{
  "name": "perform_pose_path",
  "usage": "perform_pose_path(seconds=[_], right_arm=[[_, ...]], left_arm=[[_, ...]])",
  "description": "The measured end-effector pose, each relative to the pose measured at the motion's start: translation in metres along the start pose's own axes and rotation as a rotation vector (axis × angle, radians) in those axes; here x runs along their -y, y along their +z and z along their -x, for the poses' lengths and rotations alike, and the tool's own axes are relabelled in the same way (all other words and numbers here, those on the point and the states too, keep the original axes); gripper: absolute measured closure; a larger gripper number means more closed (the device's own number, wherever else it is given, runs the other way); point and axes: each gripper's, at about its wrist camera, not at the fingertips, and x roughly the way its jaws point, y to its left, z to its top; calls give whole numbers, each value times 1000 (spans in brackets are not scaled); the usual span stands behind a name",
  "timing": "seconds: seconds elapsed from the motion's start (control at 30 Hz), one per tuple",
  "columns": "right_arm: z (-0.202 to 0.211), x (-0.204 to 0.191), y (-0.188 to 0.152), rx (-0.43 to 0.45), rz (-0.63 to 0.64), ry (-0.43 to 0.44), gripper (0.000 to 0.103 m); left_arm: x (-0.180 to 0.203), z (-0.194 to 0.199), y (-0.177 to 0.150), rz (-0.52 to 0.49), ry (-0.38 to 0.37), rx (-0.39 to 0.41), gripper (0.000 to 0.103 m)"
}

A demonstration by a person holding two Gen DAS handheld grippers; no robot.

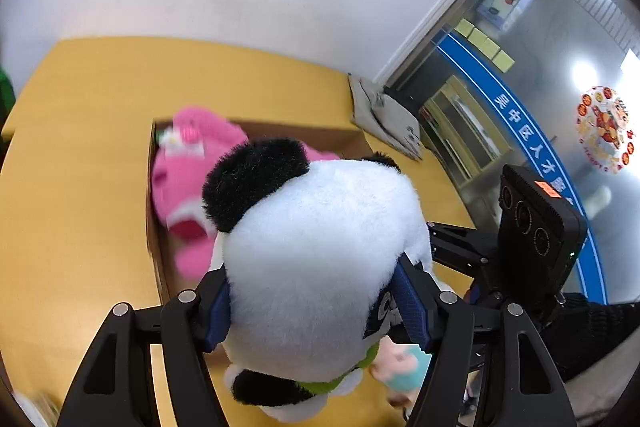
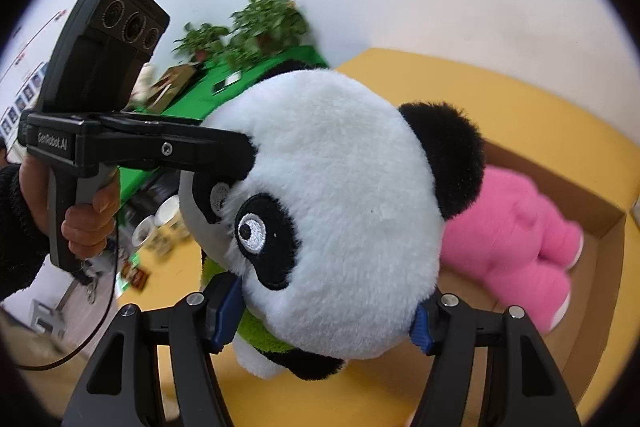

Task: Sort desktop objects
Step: 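Carry the panda into the box beside the pink bear and open both grippers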

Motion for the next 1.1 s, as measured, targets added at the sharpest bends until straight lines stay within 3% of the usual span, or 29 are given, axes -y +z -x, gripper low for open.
perform_pose_path(seconds=[0.13,0.23,0.33,0.4,0.5,0.63,0.77,0.83,0.9,0.97,1.1], right_arm=[[-48,35,8,-62,-42,18,37],[-95,55,-6,-161,-94,25,37],[-129,59,-22,-253,-116,17,35],[-135,61,-28,-271,-146,29,27],[-131,62,-29,-280,-145,31,17],[-91,57,-27,-214,-116,43,17],[-38,82,11,-21,-212,66,18],[-46,82,35,-6,-189,51,27],[-68,75,56,-45,-135,29,52],[-110,72,59,-165,-88,-12,71],[-111,72,55,-164,-119,-49,69]], left_arm=[[-35,-44,24,17,44,-45,30],[-70,-89,17,64,96,-130,29],[-87,-117,0,46,125,-194,24],[-91,-121,-9,19,124,-196,20],[-105,-120,-15,75,75,-202,13],[-108,-107,-21,73,70,-176,11],[-109,-99,-29,113,67,-153,11],[-112,-99,-31,130,59,-149,11],[-110,-101,-31,132,62,-150,10],[-106,-102,-30,126,76,-151,10],[-105,-97,-33,145,162,-133,11]])
